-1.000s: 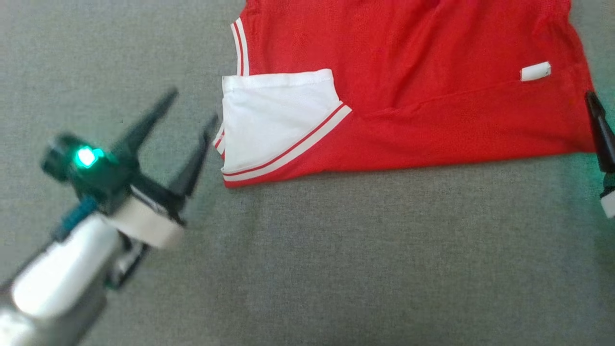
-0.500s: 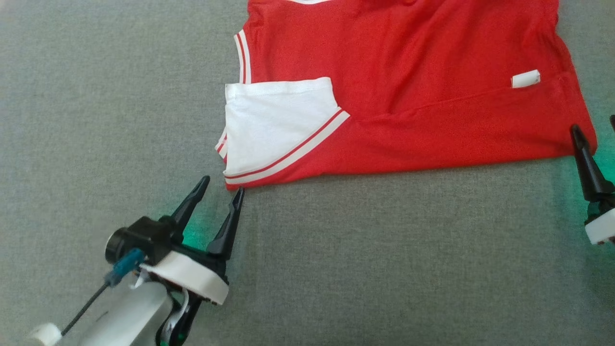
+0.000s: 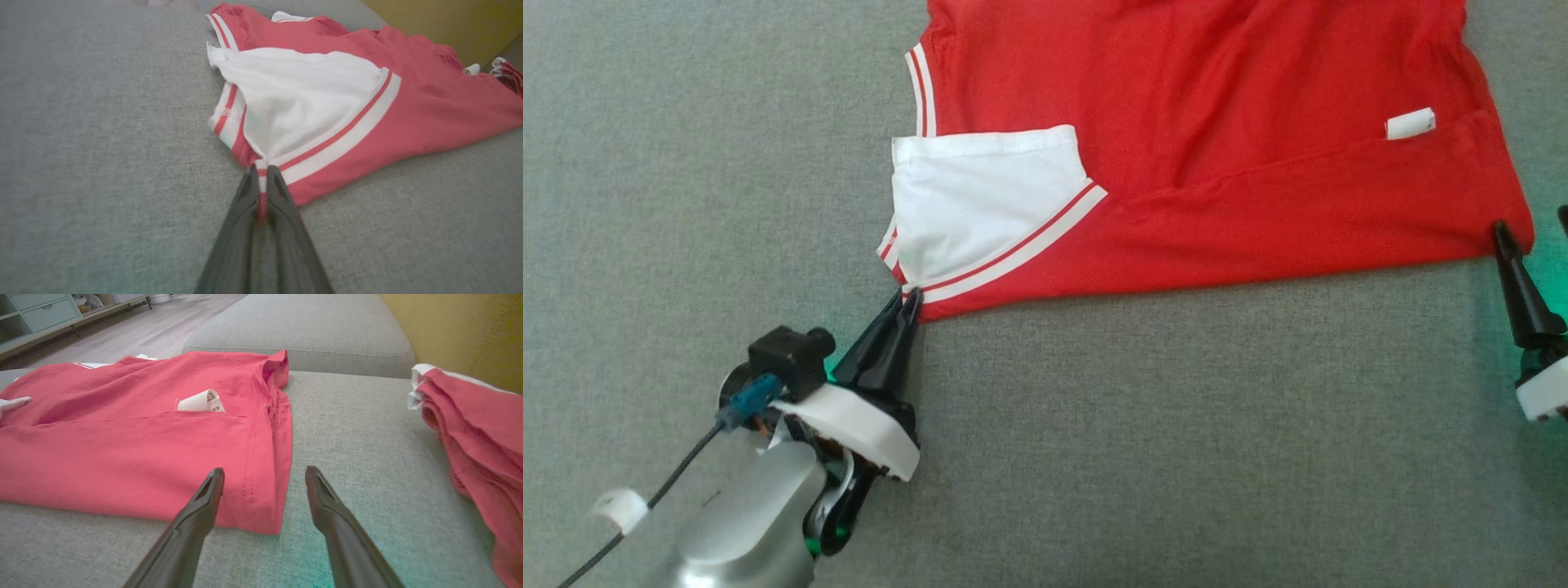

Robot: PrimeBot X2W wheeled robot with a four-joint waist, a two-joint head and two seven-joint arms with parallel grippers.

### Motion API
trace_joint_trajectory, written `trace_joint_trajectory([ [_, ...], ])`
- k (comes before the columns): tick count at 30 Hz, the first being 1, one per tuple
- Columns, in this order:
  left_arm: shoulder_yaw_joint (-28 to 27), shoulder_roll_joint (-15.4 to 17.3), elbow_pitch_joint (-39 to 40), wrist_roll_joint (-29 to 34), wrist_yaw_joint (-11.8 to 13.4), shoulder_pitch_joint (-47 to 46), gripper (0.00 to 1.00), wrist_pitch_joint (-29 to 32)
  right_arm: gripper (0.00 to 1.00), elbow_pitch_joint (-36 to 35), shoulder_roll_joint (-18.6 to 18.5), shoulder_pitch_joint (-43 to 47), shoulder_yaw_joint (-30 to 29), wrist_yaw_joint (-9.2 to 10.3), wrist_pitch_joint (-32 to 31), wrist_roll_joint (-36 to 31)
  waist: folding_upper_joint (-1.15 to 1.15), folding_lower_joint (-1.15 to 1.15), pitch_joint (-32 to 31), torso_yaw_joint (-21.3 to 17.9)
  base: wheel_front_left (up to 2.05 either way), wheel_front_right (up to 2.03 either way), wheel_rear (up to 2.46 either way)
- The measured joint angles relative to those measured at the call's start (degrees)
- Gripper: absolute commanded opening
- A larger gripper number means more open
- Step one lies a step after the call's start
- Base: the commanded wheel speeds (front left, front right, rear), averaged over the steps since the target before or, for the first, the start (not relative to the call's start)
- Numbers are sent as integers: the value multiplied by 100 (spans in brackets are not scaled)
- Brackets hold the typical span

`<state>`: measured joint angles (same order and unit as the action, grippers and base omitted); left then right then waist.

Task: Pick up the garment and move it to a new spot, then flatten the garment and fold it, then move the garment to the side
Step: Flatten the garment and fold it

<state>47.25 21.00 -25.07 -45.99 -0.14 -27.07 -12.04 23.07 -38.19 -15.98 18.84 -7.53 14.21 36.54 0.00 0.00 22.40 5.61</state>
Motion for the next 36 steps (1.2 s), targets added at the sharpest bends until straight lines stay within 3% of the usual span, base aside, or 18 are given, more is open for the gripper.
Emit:
trace_joint_trajectory([
  [2,36,-2,-40,-4,-125,-52,0,12,100,96,40,-38,4,0,-1,53,0,0,13,9,0,0,0],
  [10,69,-10,-116,19,-221,-122,0,-67,100,549,202,-372,174,0,-280,90,0,1,24,59,0,0,0],
  [11,71,-10,-129,22,-222,-129,0,-73,31,578,211,-387,216,0,-342,134,0,1,15,66,0,0,0],
  [12,76,-12,-140,44,-222,-135,0,-73,0,616,234,-388,236,0,-401,208,0,0,2,74,0,0,0],
  [19,104,8,-166,76,-222,-91,0,-71,0,600,177,-236,334,0,-467,592,0,1,-192,44,0,0,0],
  [26,226,170,172,-22,-199,358,0,46,0,271,-55,625,283,0,-263,792,0,0,-503,-22,0,0,0],
  [36,367,798,1613,-143,316,1408,0,449,0,-194,-200,1815,-149,0,-108,888,0,0,-677,-105,0,0,0],
])
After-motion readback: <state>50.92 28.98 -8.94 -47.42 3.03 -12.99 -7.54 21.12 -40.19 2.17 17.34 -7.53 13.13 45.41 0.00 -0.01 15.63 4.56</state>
